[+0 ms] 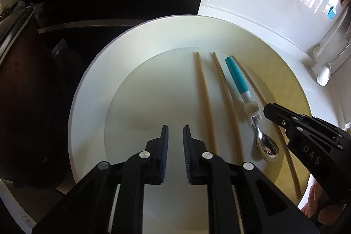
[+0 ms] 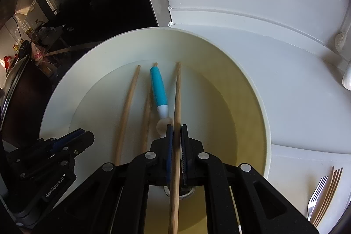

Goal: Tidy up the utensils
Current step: 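Open the left gripper to drop its chopstick while the right gripper releases its chopstick into the basin, then move both open grippers back from the basin to the cutting board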

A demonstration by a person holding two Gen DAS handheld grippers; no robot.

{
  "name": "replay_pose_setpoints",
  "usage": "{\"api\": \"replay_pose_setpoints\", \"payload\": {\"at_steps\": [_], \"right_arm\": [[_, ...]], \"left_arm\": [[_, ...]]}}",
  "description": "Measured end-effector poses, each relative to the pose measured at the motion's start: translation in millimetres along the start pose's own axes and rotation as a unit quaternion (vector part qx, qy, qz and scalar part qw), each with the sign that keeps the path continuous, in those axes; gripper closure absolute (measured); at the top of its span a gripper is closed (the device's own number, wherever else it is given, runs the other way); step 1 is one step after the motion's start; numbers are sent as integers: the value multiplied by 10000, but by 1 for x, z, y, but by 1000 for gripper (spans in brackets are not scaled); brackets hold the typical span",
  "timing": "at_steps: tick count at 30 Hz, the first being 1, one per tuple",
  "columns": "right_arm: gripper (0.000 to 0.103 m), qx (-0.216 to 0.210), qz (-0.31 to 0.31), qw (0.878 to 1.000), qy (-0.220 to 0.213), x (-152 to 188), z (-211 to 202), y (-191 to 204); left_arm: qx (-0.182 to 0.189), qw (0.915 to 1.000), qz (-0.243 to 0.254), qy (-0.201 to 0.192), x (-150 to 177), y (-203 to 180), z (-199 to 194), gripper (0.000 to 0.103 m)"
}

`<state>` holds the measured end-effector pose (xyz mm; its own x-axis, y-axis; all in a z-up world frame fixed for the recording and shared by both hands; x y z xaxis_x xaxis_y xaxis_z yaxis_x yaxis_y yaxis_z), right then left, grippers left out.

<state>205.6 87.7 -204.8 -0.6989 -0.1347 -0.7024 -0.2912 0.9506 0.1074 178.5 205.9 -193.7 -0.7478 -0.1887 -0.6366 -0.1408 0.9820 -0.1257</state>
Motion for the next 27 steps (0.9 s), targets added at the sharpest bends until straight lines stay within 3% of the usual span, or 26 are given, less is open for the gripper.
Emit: {"api": "replay_pose_setpoints", "payload": {"at_steps": [3, 4, 6, 8, 16, 22, 27], "right_arm": [[69, 52, 15, 9999, -100, -3, -4, -2], [69, 51, 7, 9999, -130, -4, -6, -3], [69, 86, -17, 9998, -160, -6, -10, -5], [69, 104, 5, 9998, -192, -6, -13, -6], [69, 26, 143, 9991, -397, -7, -41, -7], [60, 23, 372, 9961, -795, -10, -82, -12], [54, 308, 682, 9907, -1138, 3, -121, -33]], "left_arm": [[-22, 10000, -53, -23, 0, 3, -2, 68], [-32, 10000, -56, -62, -1, 3, -4, 65], [-83, 9999, -32, -135, -2, 4, -8, 48], [-102, 9997, -25, -222, -4, 6, -14, 41], [-90, 9996, -29, -284, -10, 10, -32, 28], [58, 9989, 101, -455, -16, 3, -56, 17], [300, 9964, 405, -682, -19, -18, -79, 9]]}}
Point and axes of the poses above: each gripper's, at about its wrist camera, not at the fingertips, and z roughly the way its jaws point, y to its left, x to its underside, the point moved 7 cm from there along z, roughly the way its jaws point, and after that the axes turned 12 degrees about -y, right-handed, at the moved point
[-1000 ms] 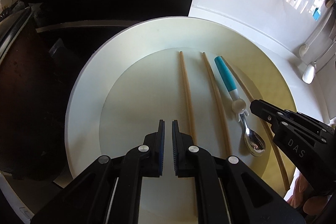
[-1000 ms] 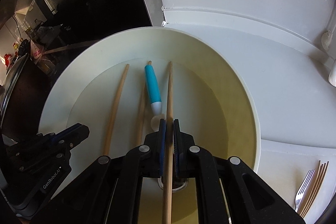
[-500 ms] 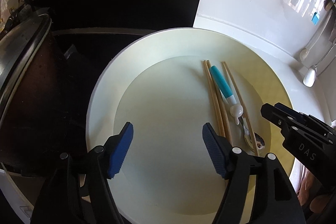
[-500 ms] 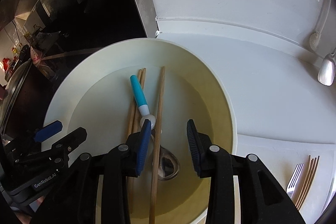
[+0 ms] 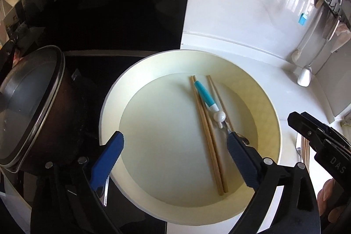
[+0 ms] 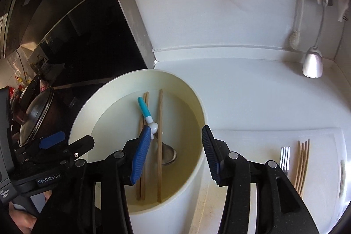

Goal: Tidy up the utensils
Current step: 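Move both open grippers back from the basin to the cutting board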

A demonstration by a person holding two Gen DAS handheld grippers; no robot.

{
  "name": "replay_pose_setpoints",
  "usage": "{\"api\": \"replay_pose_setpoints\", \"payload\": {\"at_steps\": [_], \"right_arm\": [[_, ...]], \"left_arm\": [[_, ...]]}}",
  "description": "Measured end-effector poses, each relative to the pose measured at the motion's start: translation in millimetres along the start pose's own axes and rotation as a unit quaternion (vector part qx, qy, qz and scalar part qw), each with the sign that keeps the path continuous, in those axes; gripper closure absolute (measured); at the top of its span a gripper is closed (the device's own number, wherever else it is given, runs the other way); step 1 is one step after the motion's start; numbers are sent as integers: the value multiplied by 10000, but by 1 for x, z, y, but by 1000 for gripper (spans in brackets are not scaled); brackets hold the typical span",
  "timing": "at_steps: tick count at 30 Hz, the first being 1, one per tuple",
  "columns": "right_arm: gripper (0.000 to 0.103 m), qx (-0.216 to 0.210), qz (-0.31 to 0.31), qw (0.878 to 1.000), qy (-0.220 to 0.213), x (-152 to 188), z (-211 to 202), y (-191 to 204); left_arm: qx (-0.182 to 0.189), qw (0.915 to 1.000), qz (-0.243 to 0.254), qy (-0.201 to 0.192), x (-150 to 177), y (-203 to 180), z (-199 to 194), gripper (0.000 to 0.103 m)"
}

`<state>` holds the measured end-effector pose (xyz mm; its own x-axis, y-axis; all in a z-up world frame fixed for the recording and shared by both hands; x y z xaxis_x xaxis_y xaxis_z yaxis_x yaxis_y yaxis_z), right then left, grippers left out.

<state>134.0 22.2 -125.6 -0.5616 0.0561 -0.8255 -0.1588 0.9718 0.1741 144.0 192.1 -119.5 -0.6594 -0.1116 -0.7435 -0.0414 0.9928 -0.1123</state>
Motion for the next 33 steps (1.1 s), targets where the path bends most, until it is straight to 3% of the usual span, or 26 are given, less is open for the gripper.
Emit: {"api": "replay_pose_setpoints", "payload": {"at_steps": [10, 17, 20, 24, 27, 33], "right_arm": [[52, 1143, 653, 9911, -200, 36, -88, -97], [51, 1719, 822, 9813, -257, 59, -144, -168], [51, 1748, 821, 9808, -258, 69, -159, -192], [51, 1404, 752, 9870, -201, 84, -165, -222], [51, 1027, 604, 9929, -40, 94, -158, -236], [51, 447, 333, 9984, 96, 105, -135, -243]], "left_arm": [[1171, 9914, 524, -254, 7, -102, -30, 6], [1577, 9849, 686, -180, 33, -174, -42, 6], [1535, 9855, 712, -74, 50, -201, -42, 6], [1230, 9899, 705, -42, 77, -225, -42, 6], [735, 9953, 621, -74, 95, -234, -45, 6], [103, 9988, 474, -104, 117, -237, -42, 6]]}}
Point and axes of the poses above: each gripper's, at about its wrist camera, not at the fingertips, and z roughly the way its jaws point, y to its left, x to its underside, the point moved 7 cm from there along z, roughly the way its jaws point, and after that the axes turned 12 degrees about -y, right-handed, at the moved point
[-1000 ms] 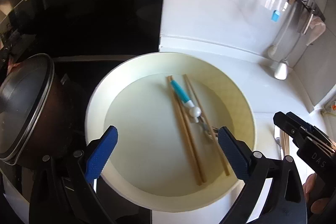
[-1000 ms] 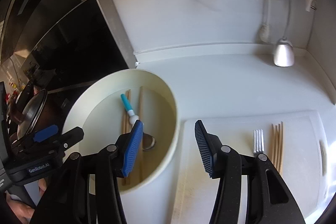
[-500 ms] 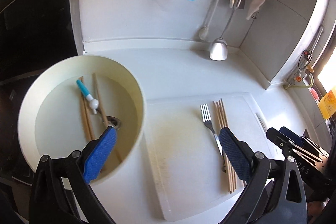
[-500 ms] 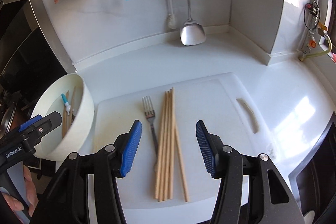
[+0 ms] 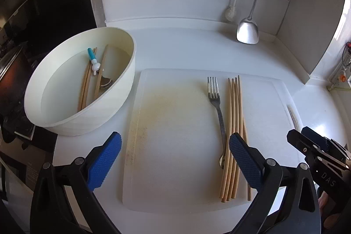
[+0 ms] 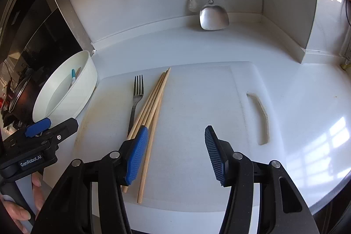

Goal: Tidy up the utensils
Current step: 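Move both open grippers back from the basin to the cutting board, then lower both open grippers toward the fork and chopsticks on the board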

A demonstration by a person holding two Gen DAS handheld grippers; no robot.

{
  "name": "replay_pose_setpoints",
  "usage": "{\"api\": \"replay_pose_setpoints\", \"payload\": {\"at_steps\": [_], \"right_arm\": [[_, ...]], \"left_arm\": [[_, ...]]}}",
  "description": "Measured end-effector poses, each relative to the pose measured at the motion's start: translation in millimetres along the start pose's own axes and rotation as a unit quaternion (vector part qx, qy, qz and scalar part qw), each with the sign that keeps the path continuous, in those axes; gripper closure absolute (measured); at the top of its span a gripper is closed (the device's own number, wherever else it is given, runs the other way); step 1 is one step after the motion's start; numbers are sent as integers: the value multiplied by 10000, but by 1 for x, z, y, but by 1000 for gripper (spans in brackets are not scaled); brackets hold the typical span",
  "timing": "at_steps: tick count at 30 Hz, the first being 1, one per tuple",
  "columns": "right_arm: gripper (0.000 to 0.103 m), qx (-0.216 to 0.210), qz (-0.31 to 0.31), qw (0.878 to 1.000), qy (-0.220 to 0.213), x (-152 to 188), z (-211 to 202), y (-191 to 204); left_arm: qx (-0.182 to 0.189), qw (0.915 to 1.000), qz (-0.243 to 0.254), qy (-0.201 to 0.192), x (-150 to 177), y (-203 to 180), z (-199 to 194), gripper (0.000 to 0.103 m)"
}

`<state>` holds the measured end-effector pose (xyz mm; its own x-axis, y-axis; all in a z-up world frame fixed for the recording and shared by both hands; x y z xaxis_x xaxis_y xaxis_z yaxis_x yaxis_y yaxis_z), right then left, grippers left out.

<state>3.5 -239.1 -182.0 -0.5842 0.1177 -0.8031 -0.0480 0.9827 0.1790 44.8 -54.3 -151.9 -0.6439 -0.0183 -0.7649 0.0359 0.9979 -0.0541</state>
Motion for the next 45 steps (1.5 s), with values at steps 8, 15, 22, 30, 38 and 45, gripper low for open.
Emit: {"api": "replay_pose_setpoints", "payload": {"at_steps": [8, 15, 22, 30, 38, 45], "right_arm": [[51, -73, -304, 9995, -80, 12, 33, 9], [51, 41, -363, 9992, -134, 23, 48, 11], [51, 95, -341, 9993, -73, 26, 57, 12], [51, 120, -370, 9992, -20, 28, 62, 12], [51, 199, -612, 9979, -29, 32, 66, 16], [51, 403, -939, 9946, -166, 33, 64, 20]], "left_arm": [[-146, 9996, -33, -218, 11, 7, 19, 6], [46, 9989, 32, -467, 12, 4, 41, 6], [111, 9993, 28, -364, 17, 1, 54, 6], [101, 9994, -17, -318, 19, 0, 58, 6], [118, 9994, -65, -306, 19, 0, 59, 6], [137, 9995, -63, -286, 18, -4, 62, 6]]}}
Point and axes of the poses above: each gripper's, at about its wrist camera, not at the fingertips, and z roughly the way its jaws point, y to its left, x to its underside, the point moved 7 cm from there along z, roughly the way its jaws point, and after that the axes turned 12 degrees about -y, right-handed, at the moved point
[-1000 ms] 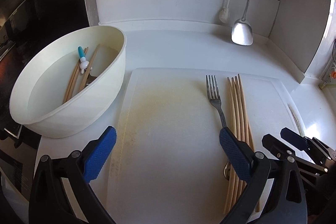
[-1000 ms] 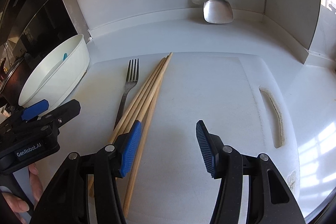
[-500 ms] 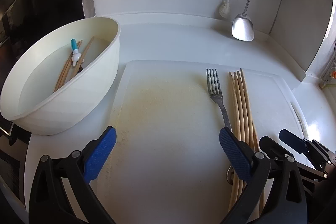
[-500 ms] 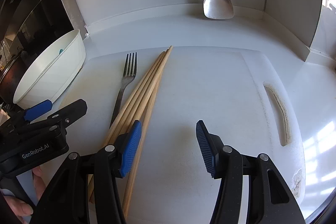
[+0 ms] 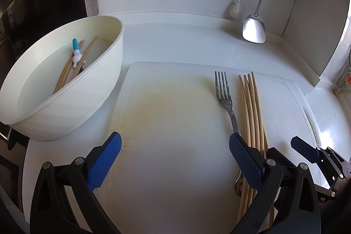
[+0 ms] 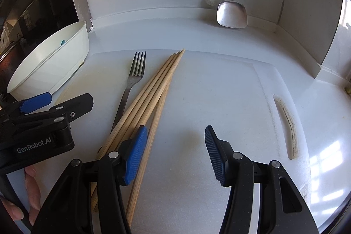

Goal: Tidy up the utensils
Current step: 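Lower both open grippers toward the fork and chopsticks on the board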

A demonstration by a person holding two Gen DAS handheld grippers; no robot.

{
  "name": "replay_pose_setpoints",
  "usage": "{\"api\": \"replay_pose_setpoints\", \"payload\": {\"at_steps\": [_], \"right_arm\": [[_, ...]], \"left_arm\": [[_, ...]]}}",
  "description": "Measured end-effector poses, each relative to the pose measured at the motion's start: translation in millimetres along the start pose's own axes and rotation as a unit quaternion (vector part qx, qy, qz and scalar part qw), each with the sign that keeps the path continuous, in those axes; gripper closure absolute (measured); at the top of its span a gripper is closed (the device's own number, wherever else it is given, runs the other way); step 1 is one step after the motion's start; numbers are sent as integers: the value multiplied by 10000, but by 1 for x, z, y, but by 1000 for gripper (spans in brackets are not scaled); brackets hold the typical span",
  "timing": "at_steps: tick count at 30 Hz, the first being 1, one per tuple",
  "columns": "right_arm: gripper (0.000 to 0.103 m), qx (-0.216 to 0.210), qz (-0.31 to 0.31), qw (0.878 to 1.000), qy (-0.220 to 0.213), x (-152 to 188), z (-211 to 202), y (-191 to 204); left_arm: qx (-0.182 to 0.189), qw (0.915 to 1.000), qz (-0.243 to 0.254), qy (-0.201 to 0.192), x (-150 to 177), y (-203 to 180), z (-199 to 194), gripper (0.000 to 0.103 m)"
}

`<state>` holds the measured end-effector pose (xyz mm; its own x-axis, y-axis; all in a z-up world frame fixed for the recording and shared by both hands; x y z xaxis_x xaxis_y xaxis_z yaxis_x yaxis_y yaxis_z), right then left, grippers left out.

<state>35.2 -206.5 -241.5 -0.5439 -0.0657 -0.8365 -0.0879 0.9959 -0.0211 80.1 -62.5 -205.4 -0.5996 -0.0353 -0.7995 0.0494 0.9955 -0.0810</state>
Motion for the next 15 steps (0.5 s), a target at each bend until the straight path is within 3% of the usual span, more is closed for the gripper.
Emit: {"api": "replay_pose_setpoints", "payload": {"at_steps": [7, 15], "right_arm": [[51, 276, -185, 9994, -54, -1, -1, -7], [51, 64, -107, 9999, -113, -2, -5, -1]], "left_arm": [[56, 10000, 35, 31, 1, -8, 5, 6], [31, 10000, 6, 27, -1, -6, 4, 6]]}}
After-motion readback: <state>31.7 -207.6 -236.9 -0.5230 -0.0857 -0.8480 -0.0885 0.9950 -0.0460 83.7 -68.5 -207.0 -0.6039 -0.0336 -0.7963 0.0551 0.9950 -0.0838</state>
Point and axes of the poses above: each gripper's, at about its wrist camera, not at the fingertips, and z roughly the way its jaws point, y to its left, x to its underside, the point moved 7 cm from there along z, roughly the way its jaws point, and after that the axes turned 12 degrees about -y, right-handed, at the moved point
